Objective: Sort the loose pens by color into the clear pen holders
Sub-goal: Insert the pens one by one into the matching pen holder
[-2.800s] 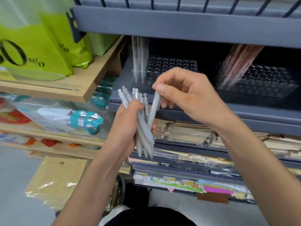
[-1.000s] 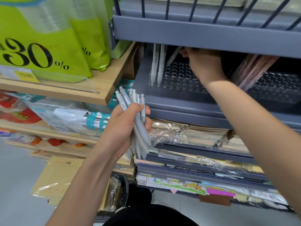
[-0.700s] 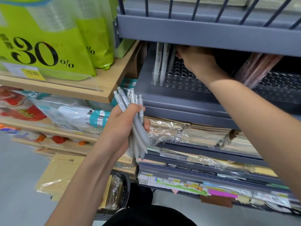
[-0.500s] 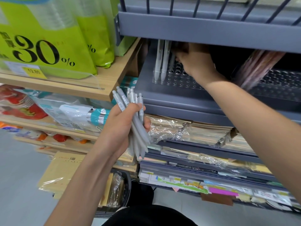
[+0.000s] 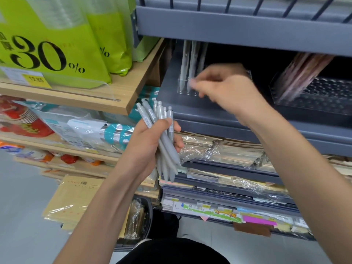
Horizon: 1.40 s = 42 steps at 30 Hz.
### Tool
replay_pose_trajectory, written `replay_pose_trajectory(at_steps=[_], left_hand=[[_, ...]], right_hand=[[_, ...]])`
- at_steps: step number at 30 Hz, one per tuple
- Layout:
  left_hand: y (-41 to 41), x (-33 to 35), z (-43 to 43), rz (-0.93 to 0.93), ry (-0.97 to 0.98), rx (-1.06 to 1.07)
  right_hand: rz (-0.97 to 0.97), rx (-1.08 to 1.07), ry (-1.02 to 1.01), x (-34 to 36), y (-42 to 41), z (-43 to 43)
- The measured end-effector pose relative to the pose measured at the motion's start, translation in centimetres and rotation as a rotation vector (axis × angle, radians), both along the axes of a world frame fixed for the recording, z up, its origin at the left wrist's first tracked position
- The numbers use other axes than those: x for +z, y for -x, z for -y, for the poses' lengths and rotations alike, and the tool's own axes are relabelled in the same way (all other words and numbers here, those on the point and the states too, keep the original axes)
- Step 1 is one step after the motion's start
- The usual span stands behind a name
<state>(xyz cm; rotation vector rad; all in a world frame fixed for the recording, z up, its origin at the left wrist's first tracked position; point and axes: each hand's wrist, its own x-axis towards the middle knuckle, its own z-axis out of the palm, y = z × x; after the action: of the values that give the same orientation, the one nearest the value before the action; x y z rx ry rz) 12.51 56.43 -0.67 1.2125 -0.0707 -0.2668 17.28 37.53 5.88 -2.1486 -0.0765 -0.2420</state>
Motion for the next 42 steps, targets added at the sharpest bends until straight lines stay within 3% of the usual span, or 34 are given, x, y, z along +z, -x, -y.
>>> replay_pose_trajectory(at_steps=[3,12,16,20,23,29,33,37,42], left_hand=[[-0.1,0.0,1.3,0.022,0.002,-0.004],[-0.1,-0.4,4.5,0.095,-0.03,-0.073],[-0.2,-0.6,5.3,0.036,-0.043,-0.055],[0.0,-1.0,5.3,0.006,-0.081,-0.057],[0.2,-1.4,5.4,-0.021,-0.074,-0.001],[0.3,-0.5,5.2,-0.005,-0.042,0.09],[0.5,-0.8,4.6,0.018,-0.074,0.09],[0.7,-1.0,3.8,0.013,-0.081,0.116],[1.0,-0.6,3.4,-0.009,-0.07,0.123]], right_hand=[[-0.133,0.226,0.038,-0.2,1.8,-0.3],[-0.29,0.246,-0.012,-0.6,2.0,2.0],[-0.264,0.217,-0.156,-0.9,2.2,3.1],[-0.089,0.065,-0.463,-0.7,1.5,3.8],[-0.058,0.055,-0.578,-1.1,1.6,3.5],[-0.2,0.277,-0.382,-2.1,2.4,3.0],[0.05,0.126,-0.516,-0.3,0.7,4.0],[0.27,-0.22,-0.51,0.3,-2.1,4.6],[0.286,-0.299,-0.243,-0.6,-4.9,3.8]])
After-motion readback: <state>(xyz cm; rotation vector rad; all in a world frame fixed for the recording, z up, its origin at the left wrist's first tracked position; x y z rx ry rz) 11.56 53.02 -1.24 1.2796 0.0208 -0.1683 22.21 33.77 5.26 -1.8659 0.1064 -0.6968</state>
